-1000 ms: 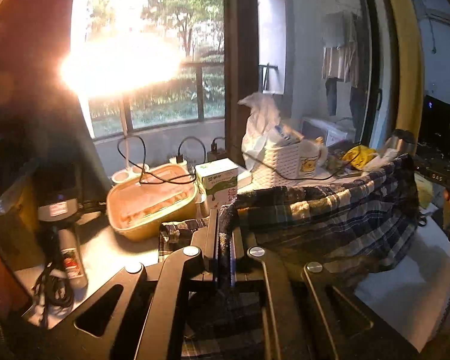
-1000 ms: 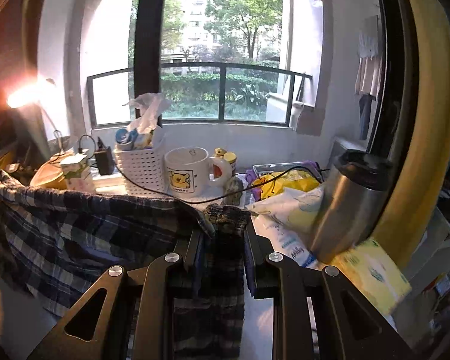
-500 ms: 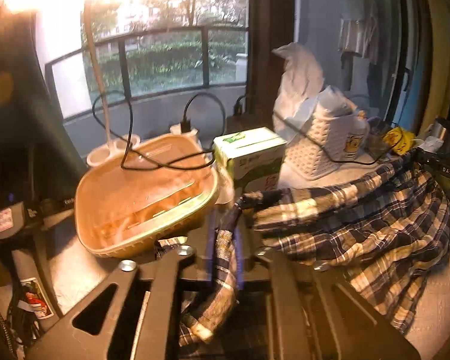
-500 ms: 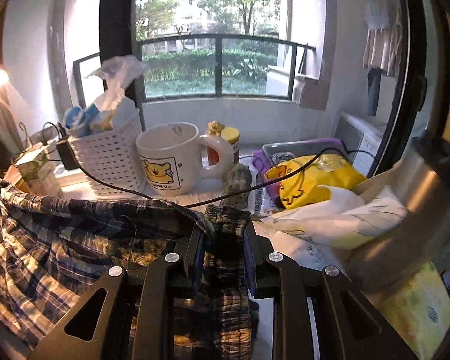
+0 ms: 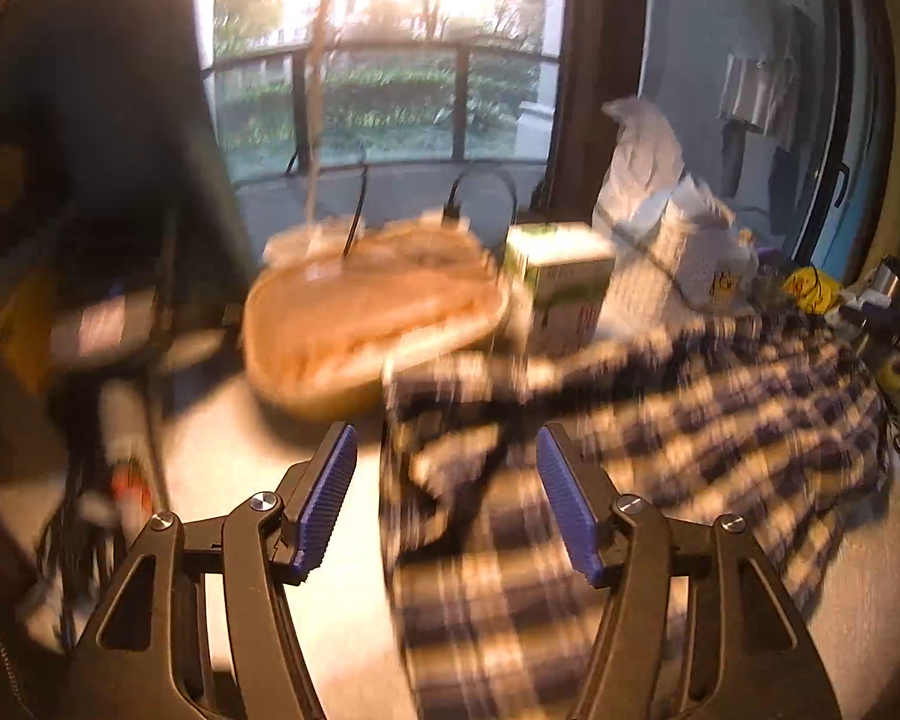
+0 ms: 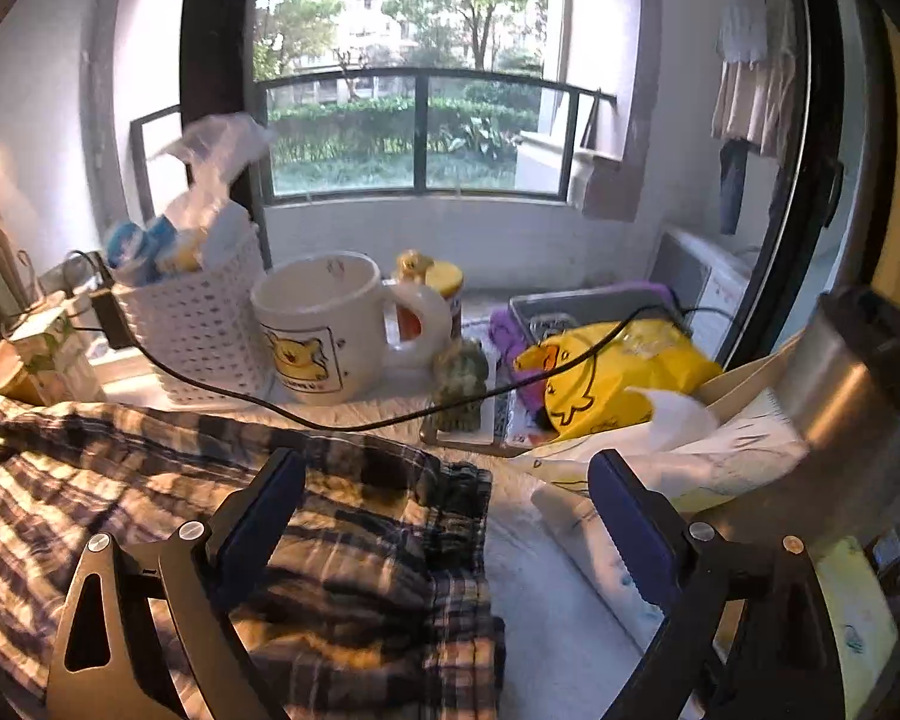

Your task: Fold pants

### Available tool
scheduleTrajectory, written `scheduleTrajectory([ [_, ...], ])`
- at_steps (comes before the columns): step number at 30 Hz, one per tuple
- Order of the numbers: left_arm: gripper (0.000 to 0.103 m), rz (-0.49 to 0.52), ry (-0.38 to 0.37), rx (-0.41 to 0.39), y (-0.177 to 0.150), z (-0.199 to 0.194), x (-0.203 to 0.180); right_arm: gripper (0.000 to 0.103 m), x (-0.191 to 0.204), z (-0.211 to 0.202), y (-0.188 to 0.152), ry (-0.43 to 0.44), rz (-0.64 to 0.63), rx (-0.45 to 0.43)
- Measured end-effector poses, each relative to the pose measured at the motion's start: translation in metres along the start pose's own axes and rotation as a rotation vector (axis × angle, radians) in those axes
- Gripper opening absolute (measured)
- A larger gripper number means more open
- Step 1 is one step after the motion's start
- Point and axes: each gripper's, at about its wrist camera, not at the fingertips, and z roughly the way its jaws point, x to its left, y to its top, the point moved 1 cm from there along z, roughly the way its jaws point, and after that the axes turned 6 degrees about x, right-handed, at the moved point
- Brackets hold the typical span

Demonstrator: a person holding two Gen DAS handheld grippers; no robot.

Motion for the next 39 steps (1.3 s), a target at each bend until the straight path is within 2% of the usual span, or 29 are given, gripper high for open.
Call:
scheduleTrajectory([
  [2,0.063,-0.032,-0.012,0.044,-0.02,-0.003,0.005,0.096,-0.001,-0.013,-0.004,-0.001,0.003,-0.01],
  [5,0.072,-0.083,-0.033,0.099,-0.047,-0.007,0.009,0.096,-0.004,-0.029,-0.017,0.011,0.024,-0.003],
  [10,0.073,-0.134,-0.07,0.15,-0.082,-0.013,0.006,0.096,-0.015,-0.046,-0.055,0.026,0.074,0.048],
  [13,0.073,-0.125,-0.081,0.187,-0.094,-0.011,-0.003,0.096,-0.025,-0.049,-0.082,0.062,0.138,0.101],
  [16,0.073,-0.096,-0.056,0.221,-0.099,-0.004,-0.009,0.096,-0.029,-0.051,-0.103,0.1,0.183,0.132],
  [21,0.072,-0.031,0.003,0.202,-0.099,0.001,-0.021,0.096,-0.028,-0.042,-0.118,0.197,0.26,0.167],
  [22,0.071,-0.022,0.01,0.198,-0.099,0.001,-0.022,0.096,-0.026,-0.04,-0.119,0.215,0.267,0.17],
  [25,0.038,0.006,0.023,0.188,-0.097,0.001,-0.026,0.096,-0.018,-0.027,-0.117,0.276,0.3,0.174],
  [26,0.021,-0.003,-0.003,0.192,-0.096,0.0,-0.027,0.095,-0.015,-0.022,-0.116,0.286,0.306,0.186],
  [27,0.012,-0.011,-0.021,0.199,-0.095,-0.001,-0.026,0.077,-0.009,-0.02,-0.113,0.272,0.293,0.185],
  [28,0.011,-0.01,-0.026,0.202,-0.096,-0.002,-0.028,0.061,-0.003,-0.018,-0.111,0.272,0.275,0.199],
  [29,0.009,-0.002,-0.018,0.202,-0.096,-0.003,-0.03,0.029,0.0,-0.015,-0.111,0.275,0.269,0.212],
  [34,0.006,-0.031,-0.027,0.199,-0.1,-0.021,-0.032,0.025,0.015,-0.029,-0.109,0.232,0.165,0.202],
  [39,0.006,-0.021,-0.049,0.174,-0.104,-0.058,-0.035,0.025,0.011,-0.075,-0.104,0.197,0.093,0.149],
])
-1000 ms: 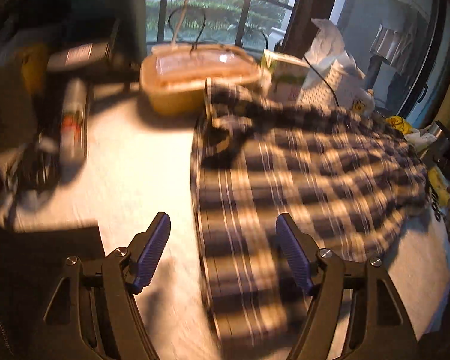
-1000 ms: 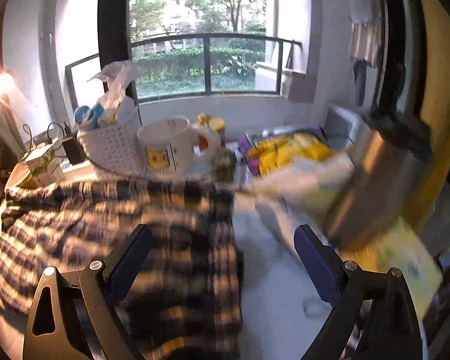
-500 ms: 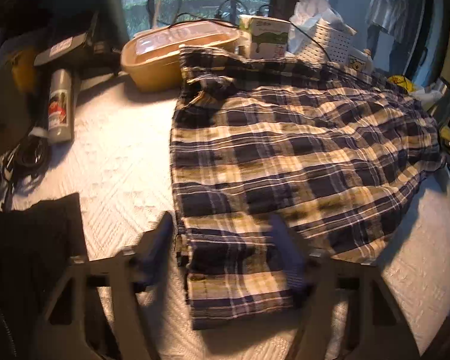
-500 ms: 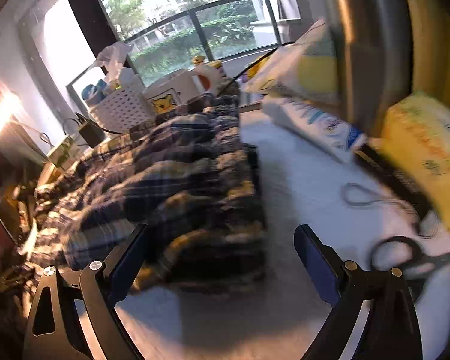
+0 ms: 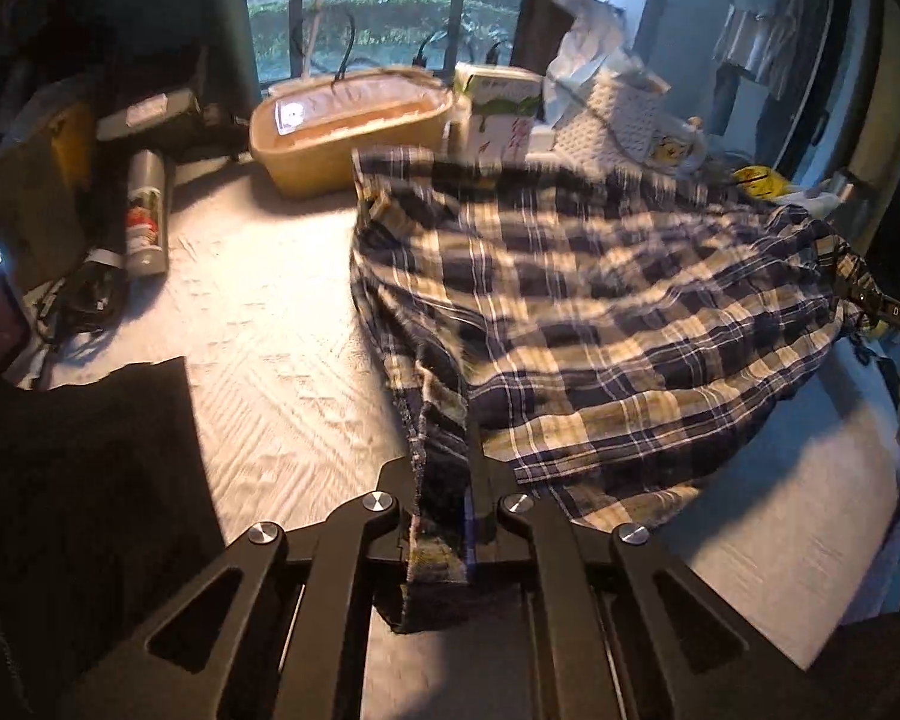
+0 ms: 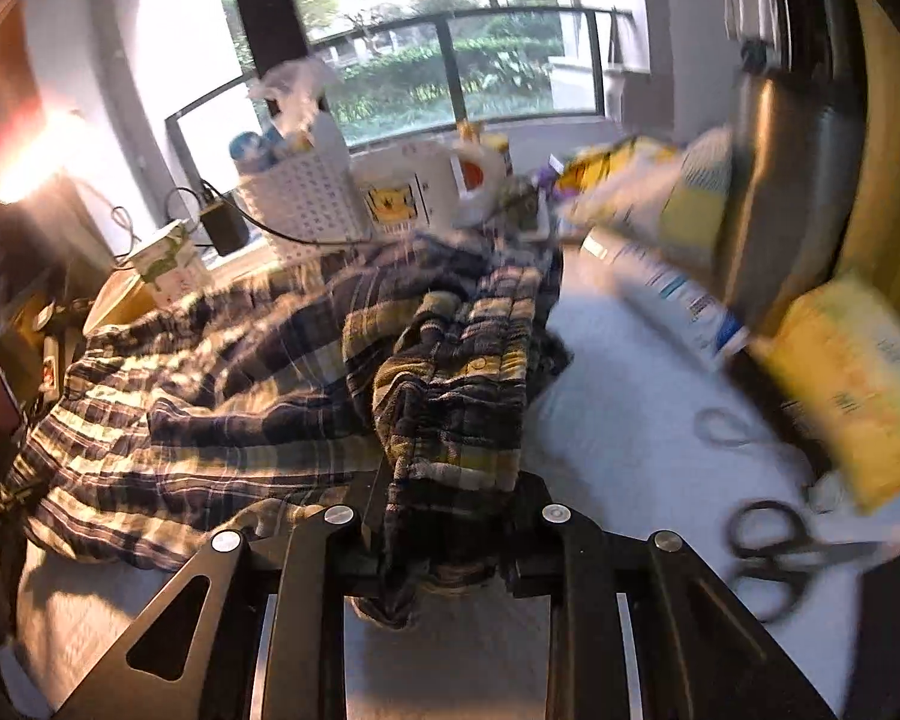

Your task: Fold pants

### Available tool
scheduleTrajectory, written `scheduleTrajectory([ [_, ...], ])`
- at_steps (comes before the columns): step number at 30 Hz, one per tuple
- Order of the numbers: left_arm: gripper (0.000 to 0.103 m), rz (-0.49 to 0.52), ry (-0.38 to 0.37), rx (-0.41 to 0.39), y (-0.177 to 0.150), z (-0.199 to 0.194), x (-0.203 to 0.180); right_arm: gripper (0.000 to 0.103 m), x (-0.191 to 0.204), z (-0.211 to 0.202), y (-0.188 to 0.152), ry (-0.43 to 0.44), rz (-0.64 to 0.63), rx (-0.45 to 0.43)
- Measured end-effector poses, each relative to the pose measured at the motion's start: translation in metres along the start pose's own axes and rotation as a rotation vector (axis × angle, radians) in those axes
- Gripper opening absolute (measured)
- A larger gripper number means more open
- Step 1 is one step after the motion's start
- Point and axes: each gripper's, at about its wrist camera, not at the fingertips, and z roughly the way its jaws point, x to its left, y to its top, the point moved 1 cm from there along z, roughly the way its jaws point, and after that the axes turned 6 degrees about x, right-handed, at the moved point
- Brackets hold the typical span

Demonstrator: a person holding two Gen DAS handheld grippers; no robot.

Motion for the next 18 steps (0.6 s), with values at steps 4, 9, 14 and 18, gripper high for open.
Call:
scheduleTrajectory([
  [4,0.006,0.024,-0.022,0.005,-0.017,-0.021,-0.009,0.025,0.001,-0.036,-0.005,-0.021,-0.04,-0.03],
  [9,0.006,0.016,-0.05,0.048,-0.041,-0.024,-0.008,0.025,-0.003,-0.063,-0.025,-0.029,-0.065,-0.028],
  [14,0.012,-0.002,-0.029,0.112,-0.062,-0.008,-0.004,0.025,-0.019,-0.043,-0.056,-0.048,-0.049,0.055],
  [18,0.019,-0.065,0.044,0.124,-0.059,-0.011,0.019,0.058,-0.039,-0.027,-0.073,-0.096,0.008,0.096],
])
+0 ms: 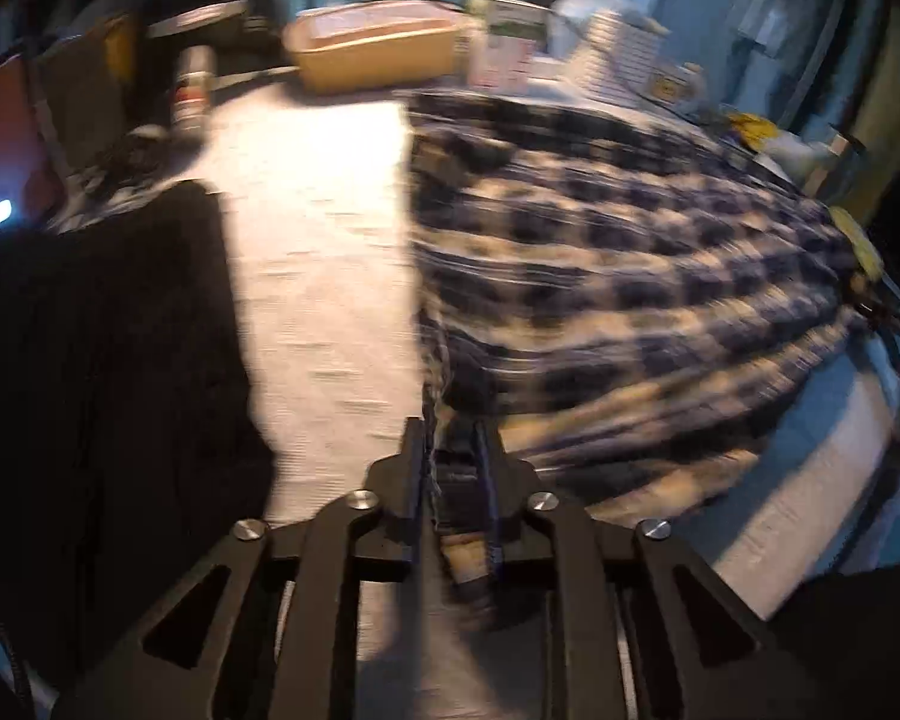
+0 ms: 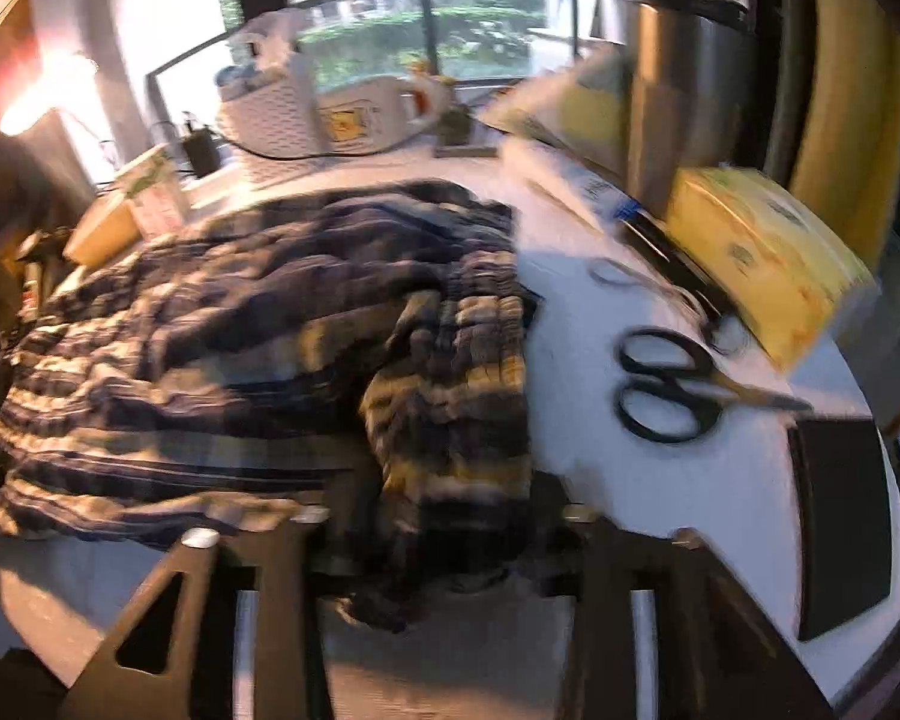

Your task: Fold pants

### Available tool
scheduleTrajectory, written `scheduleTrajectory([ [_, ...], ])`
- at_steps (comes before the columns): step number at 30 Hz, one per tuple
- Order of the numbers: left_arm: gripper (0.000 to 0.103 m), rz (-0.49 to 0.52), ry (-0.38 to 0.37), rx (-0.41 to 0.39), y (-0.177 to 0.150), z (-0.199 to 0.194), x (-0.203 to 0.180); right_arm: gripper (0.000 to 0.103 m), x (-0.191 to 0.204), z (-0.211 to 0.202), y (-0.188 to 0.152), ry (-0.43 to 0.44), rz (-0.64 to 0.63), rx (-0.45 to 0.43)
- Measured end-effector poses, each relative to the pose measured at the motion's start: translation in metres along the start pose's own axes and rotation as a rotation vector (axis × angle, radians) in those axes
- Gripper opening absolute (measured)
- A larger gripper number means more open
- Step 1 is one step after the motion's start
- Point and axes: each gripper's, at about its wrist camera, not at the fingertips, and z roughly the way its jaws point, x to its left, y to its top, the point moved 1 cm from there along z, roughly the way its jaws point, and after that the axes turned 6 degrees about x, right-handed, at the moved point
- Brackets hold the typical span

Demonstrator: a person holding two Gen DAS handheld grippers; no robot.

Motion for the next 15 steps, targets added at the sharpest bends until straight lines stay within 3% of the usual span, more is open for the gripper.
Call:
scheduleTrajectory([
  [3,0.019,-0.039,0.052,-0.026,0.008,-0.008,0.019,0.06,-0.008,-0.016,0.002,-0.018,0.007,-0.052],
  [6,0.019,-0.016,0.072,-0.098,0.024,-0.021,0.022,0.061,-0.011,-0.034,0.009,-0.062,0.005,-0.116],
  [11,0.025,0.113,0.038,-0.196,0.061,-0.029,-0.01,0.061,-0.016,-0.054,0.028,-0.105,0.052,-0.203],
  [15,0.026,0.215,0.001,-0.199,0.091,-0.011,-0.038,0.061,-0.009,-0.06,0.04,-0.053,0.064,-0.227],
])
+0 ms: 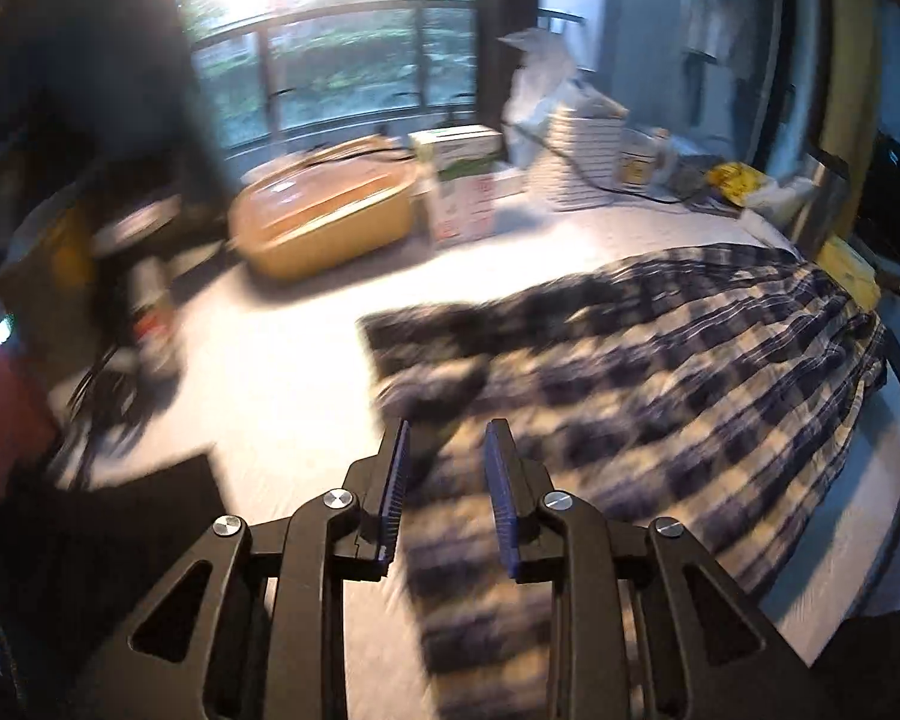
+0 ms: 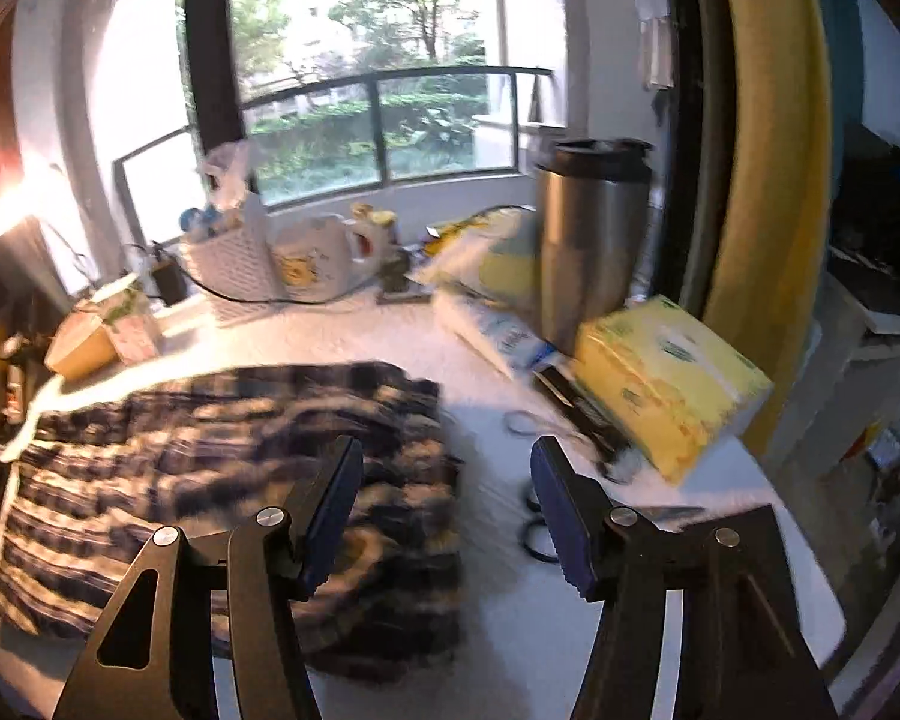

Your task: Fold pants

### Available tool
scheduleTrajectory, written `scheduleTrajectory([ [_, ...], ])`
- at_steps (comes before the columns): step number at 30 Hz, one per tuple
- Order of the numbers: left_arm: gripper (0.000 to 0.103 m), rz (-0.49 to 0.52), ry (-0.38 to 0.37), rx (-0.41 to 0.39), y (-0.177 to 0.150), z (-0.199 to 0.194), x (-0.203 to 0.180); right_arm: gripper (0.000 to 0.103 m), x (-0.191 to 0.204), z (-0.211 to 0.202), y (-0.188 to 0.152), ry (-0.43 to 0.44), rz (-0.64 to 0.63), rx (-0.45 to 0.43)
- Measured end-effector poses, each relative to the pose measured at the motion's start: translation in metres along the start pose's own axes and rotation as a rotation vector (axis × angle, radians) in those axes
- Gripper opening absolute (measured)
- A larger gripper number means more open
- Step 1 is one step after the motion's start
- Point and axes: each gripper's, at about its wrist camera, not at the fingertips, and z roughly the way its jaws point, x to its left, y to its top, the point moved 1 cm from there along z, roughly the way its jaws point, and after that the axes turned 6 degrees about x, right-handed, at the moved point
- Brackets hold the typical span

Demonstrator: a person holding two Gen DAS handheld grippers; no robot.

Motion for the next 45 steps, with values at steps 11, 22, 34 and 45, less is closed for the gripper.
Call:
scheduleTrajectory([
  [11,0.025,0.036,-0.07,0.095,0.046,0.075,-0.008,0.037,0.096,0.054,0.016,0.242,-0.07,0.098],
  [22,0.026,-0.03,-0.074,0.123,0.053,0.115,0.024,0.037,0.161,0.158,0.026,0.237,-0.052,0.383],
  [34,0.026,-0.018,-0.029,0.056,0.05,0.072,0.014,0.043,0.167,0.152,0.037,0.215,-0.057,0.383],
  [45,0.029,0.081,-0.136,0.165,-0.02,0.062,-0.071,0.043,0.167,0.089,-0.031,0.115,-0.39,0.34],
])
